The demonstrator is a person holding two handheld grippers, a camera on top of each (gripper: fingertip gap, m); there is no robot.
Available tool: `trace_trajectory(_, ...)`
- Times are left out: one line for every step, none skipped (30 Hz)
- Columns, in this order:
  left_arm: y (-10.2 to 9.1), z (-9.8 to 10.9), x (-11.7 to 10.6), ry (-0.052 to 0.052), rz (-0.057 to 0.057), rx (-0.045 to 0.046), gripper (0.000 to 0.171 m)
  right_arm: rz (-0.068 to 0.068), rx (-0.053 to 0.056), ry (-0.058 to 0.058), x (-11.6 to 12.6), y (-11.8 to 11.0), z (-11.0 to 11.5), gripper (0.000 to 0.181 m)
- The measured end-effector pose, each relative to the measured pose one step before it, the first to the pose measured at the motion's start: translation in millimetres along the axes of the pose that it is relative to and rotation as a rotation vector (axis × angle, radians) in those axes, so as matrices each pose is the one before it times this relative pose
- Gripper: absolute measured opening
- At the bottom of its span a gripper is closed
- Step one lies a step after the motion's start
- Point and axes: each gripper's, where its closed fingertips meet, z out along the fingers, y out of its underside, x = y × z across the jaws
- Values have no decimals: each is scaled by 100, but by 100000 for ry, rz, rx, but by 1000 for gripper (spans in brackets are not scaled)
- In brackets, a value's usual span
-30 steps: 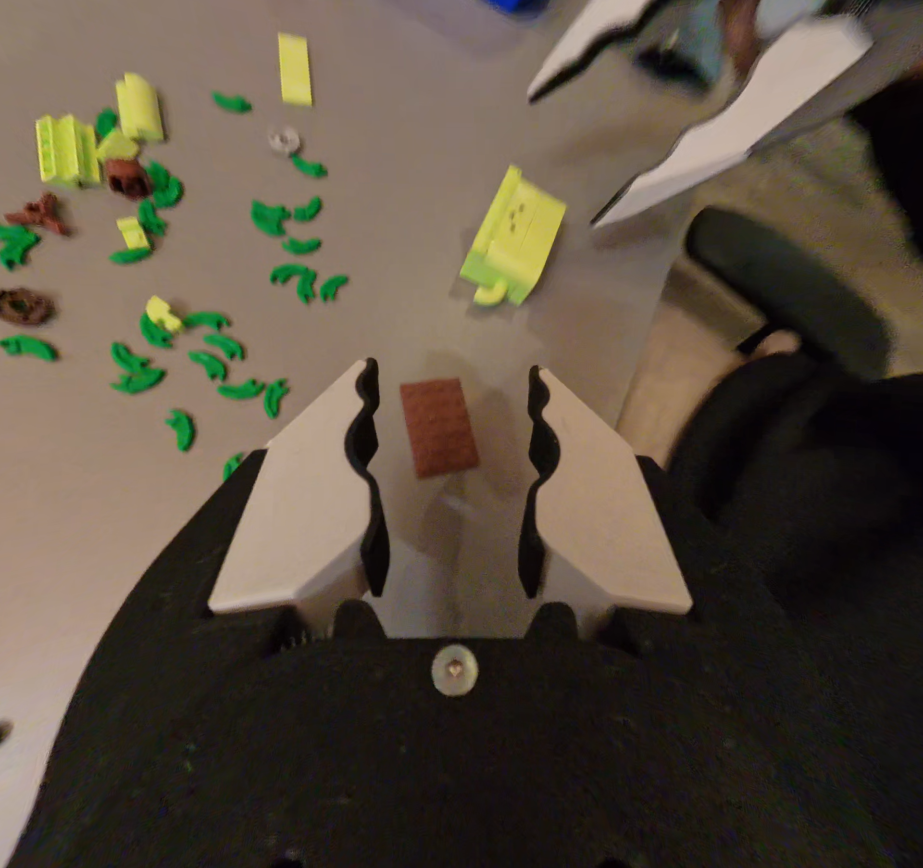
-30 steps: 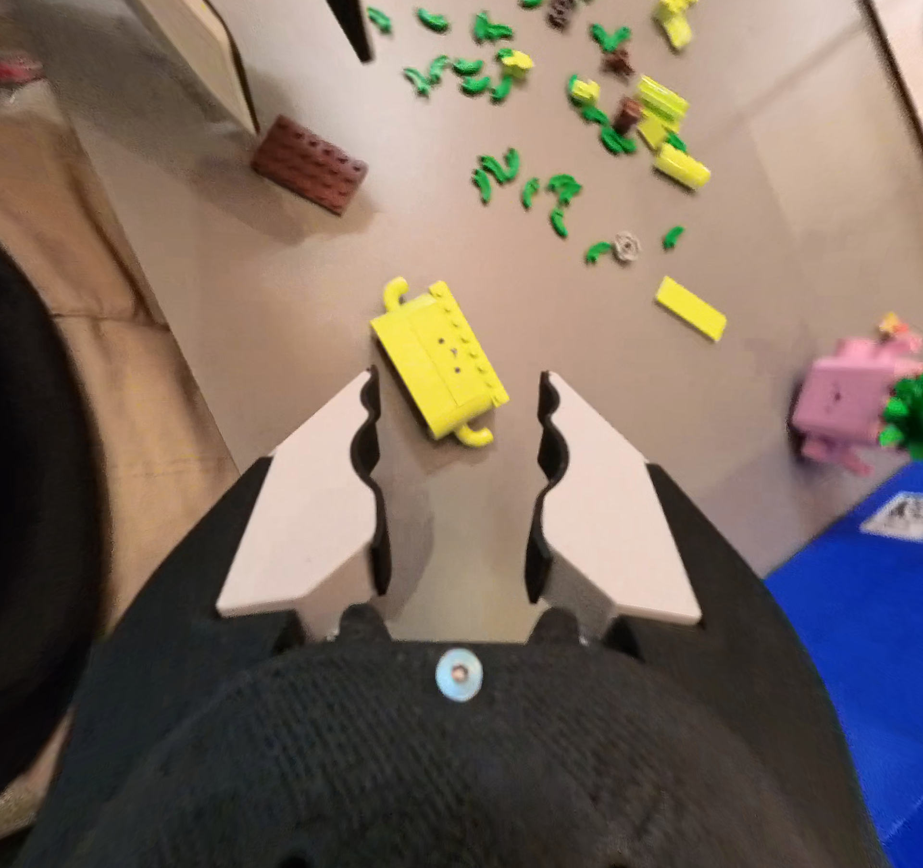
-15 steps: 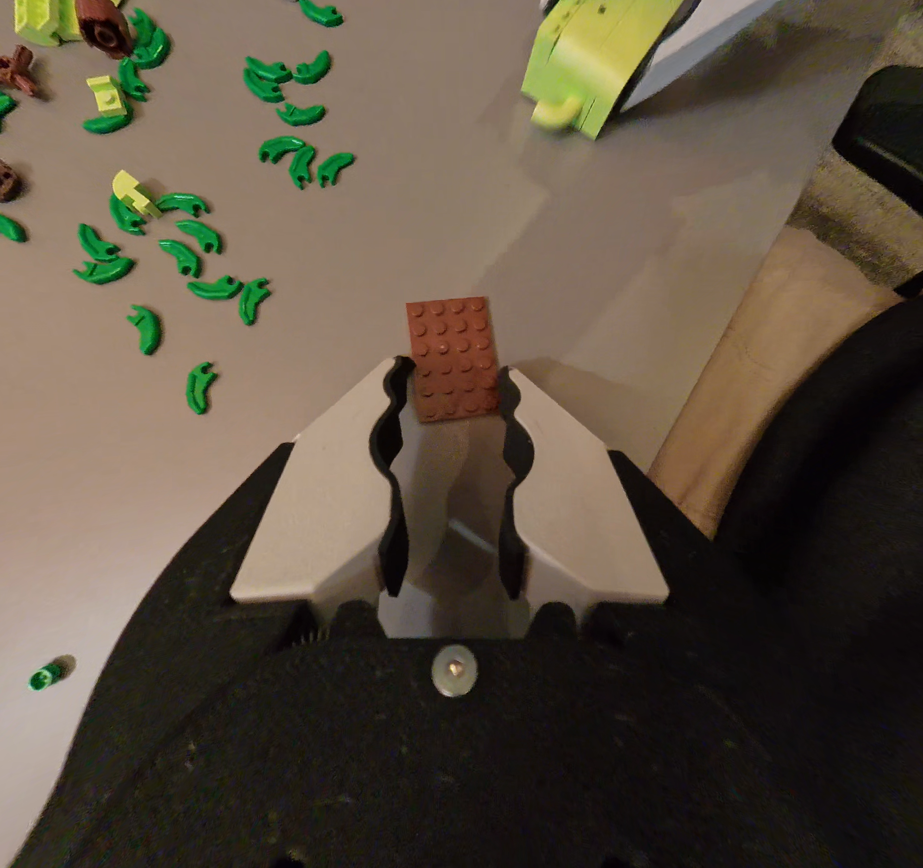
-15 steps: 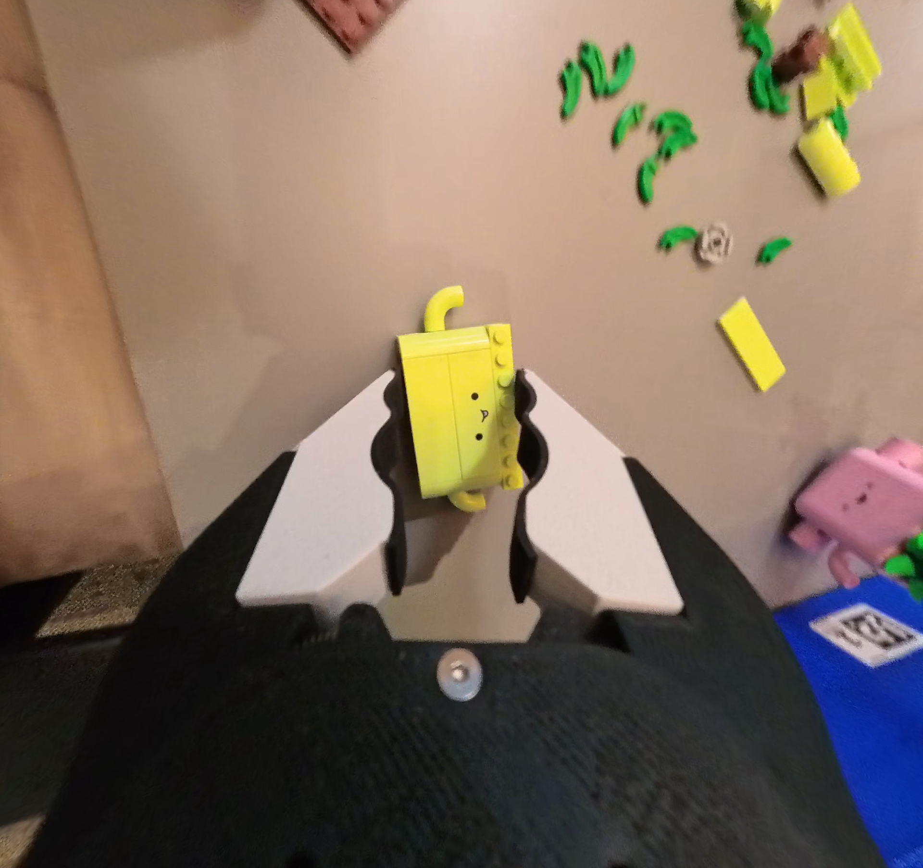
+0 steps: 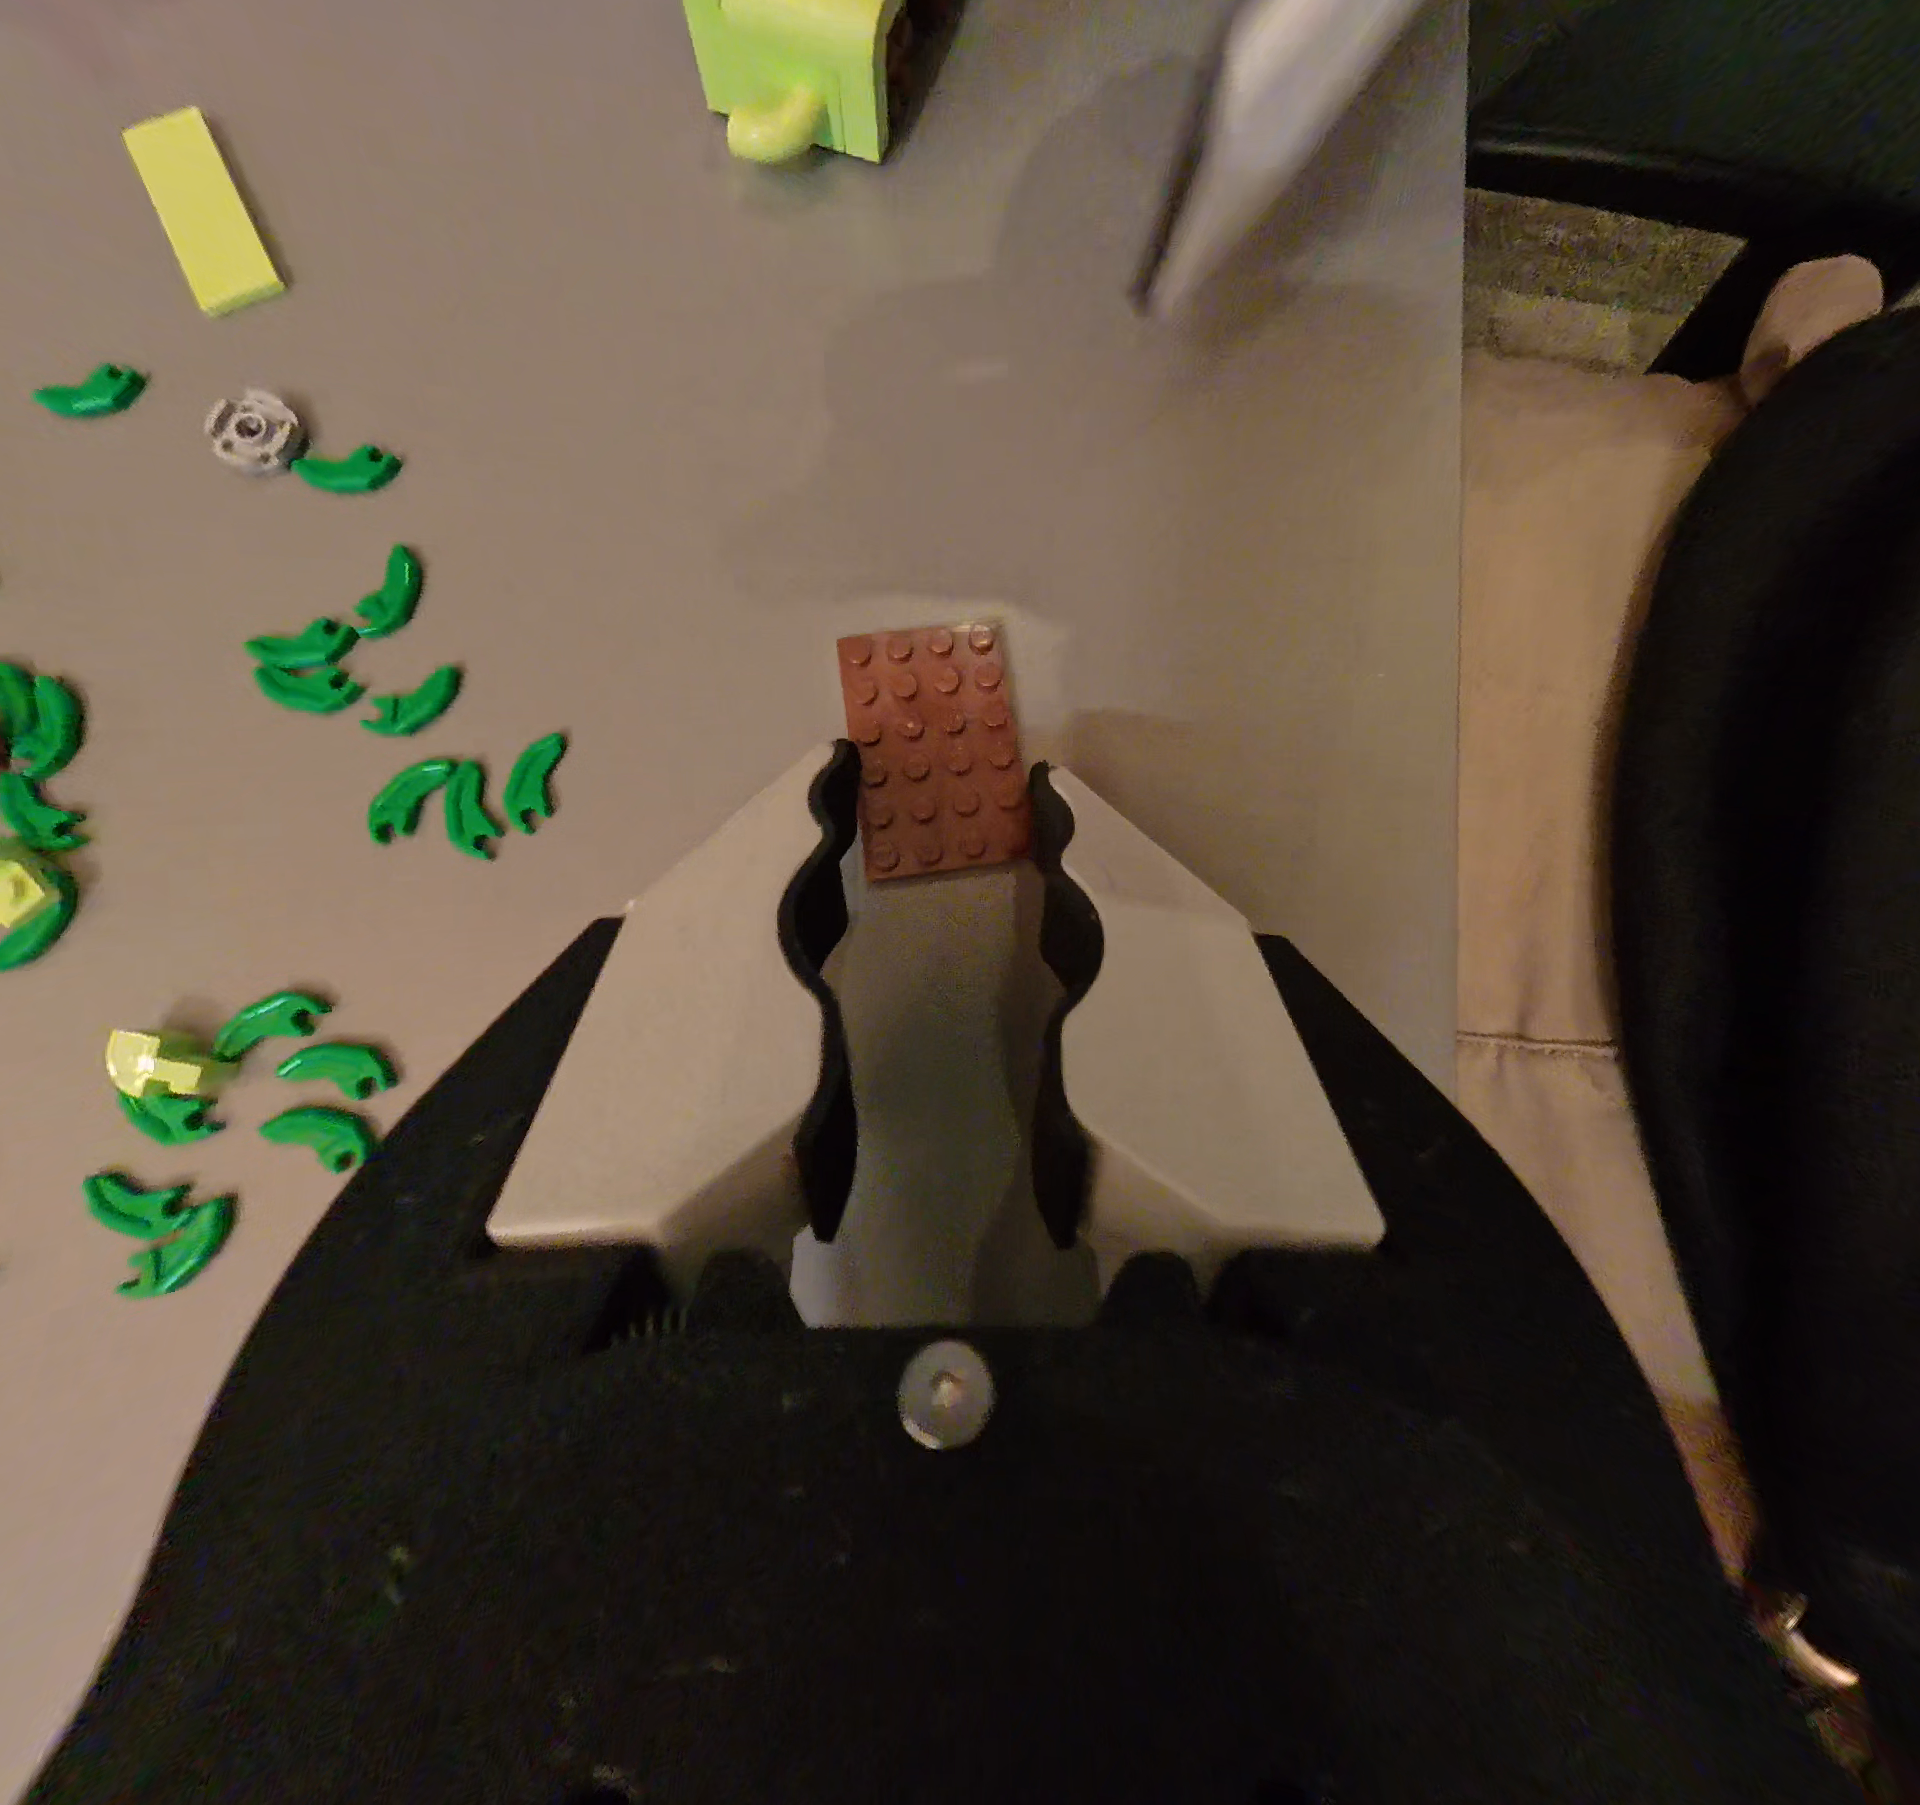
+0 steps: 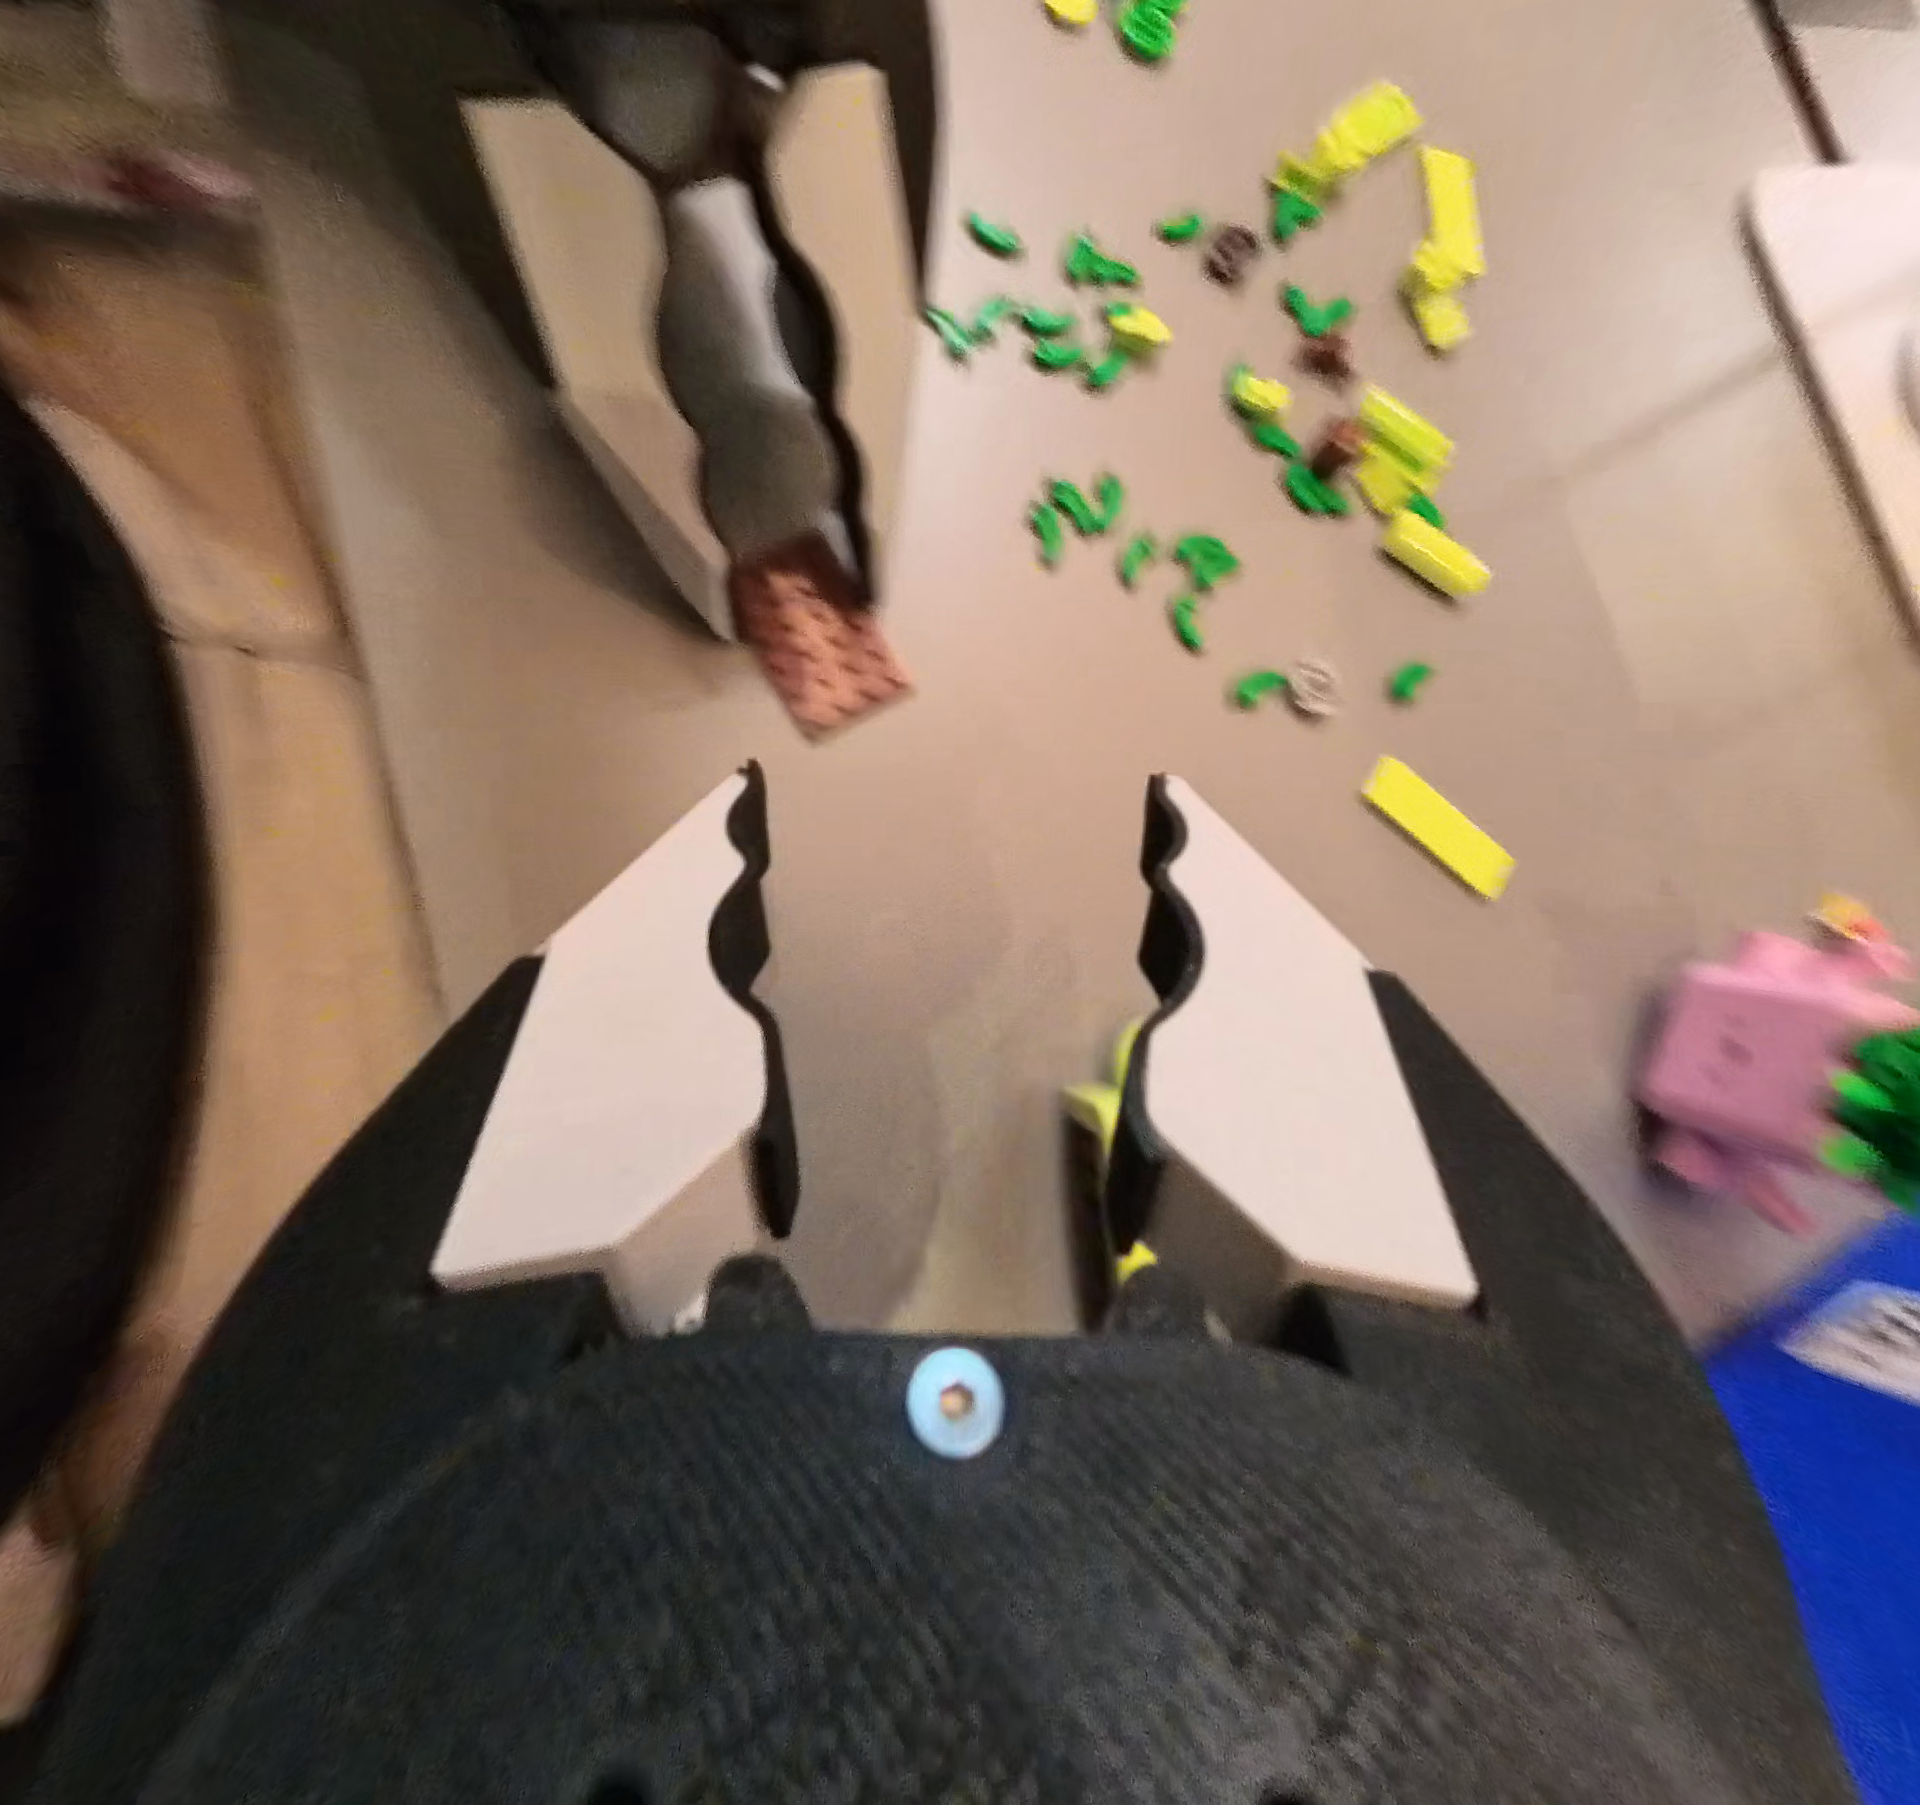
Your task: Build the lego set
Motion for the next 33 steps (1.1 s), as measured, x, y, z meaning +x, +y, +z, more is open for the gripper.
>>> trace_trajectory(72, -65, -85, -225, 493, -90, 33, 1778, 2981, -3651, -1280, -352, 921, 72)
trace_trajectory(159, -150, 53, -225, 384, 472, 35, 1912, 1492, -2854, -984, 37, 1062, 73)
trace_trajectory(249, -200, 109, -407, 1009, 760, 38, 2002, 540, -1483, -579, 302, 1089, 73)
trace_trajectory(281, -226, -73, -1710, 973, 933, 42, 2178, 261, -671, -328, 352, 1025, 74)
trace_trajectory(218, -208, -130, -1571, 253, 1409, 44, 2774, 639, -264, -192, 152, 877, 74)
trace_trajectory(66, -188, 6, -242, -187, 824, 44, 3384, 1424, 83, -115, -169, 683, 74)
trace_trajectory(-103, -91, -46, -345, 77, 894, 44, 3233, 2247, -300, -187, -449, 547, 74)
trace_trajectory(14, 51, 88, 775, 498, -286, 44, 2661, 2642, -471, -215, -530, 474, 74)
trace_trajectory(119, 155, 122, 1401, -4, -1185, 46, 1610, 2048, -122, -102, -398, 425, 74)
trace_trajectory(-108, 66, 39, 1192, -275, 228, 44, 364, 548, -448, -48, -118, 359, 76)
trace_trajectory(-33, 22, 34, 1286, -717, 110, 44, 144, -1276, -806, -11, 117, 223, 77)
trace_trajectory(-21, 9, -27, 856, -1091, 70, 43, 349, -935, -1435, -83, 108, 99, 73)
trace_trajectory(-28, -31, -34, 573, -880, 289, 43, 212, -443, -2802, -349, 103, 5, 67)
trace_trajectory(-9, -22, -18, 293, -517, 143, 43, -241, -82, -1923, -298, 106, -101, 68)
trace_trajectory(5, -5, -110, -791, -135, -16, 43, -391, -78, -708, -135, 176, -195, 61)
trace_trajectory(34, 15, -205, -1898, 38, -260, 43, 116, -126, -136, -19, 213, -224, 52)
trace_trajectory(46, -3, -178, -1875, 201, -201, 45, 533, -442, -336, -5, 273, -209, 46)
trace_trajectory(6, -68, -172, -2064, 223, 245, 46, 642, -43, -652, -43, 204, -228, 39)
trace_trajectory(4, -93, -74, -1774, 486, 371, 45, 581, 123, -511, -7, 154, -202, 37)
trace_trajectory(44, -103, 52, -1222, 771, 253, 45, 802, 129, 227, 133, 94, -155, 37)
trace_trajectory(87, -125, 74, -871, 341, 92, 45, 1009, 195, 123, 150, 26, -74, 38)
trace_trajectory(119, -154, 60, -526, -387, 85, 45, 836, 159, -547, 29, -17, -17, 39)
trace_trajectory(155, -162, 9, -429, -783, -41, 45, 595, 127, -601, -5, -18, -9, 39)
trace_trajectory(115, -160, -50, -524, -936, 135, 45, 584, 152, -691, -17, -23, -8, 40)
trace_trajectory(36, -163, -56, -279, -991, 512, 45, 744, 180, -745, -7, -22, -19, 40)
trace_trajectory(-6, -112, -3, 536, -1139, 604, 45, 798, 156, -717, 34, -35, -12, 40)
trace_trajectory(47, -50, 129, 1978, -1642, -28, 45, 704, 126, -398, 65, -26, -2, 39)
trace_trajectory(167, 37, 185, 2853, -2323, -957, 44, 339, 42, 257, 144, -39, 14, 37)
trace_trajectory(165, 92, 151, 2716, -2049, -1117, 43, -410, -81, 856, 179, -35, 41, 36)
trace_trajectory(50, 54, 23, 1217, -1176, -457, 43, -1180, -240, 948, 125, -18, 61, 35)
trace_trajectory(-55, -39, 105, 961, -16, 435, 42, -1536, -307, 870, 54, -8, 68, 34)
trace_trajectory(2, -4, 20, 138, 35, 33, 41, -1385, -269, 640, 11, -16, 69, 34)
trace_trajectory(22, 24, -27, -243, 1, -224, 40, -916, -170, 397, 11, 1, 44, 33)
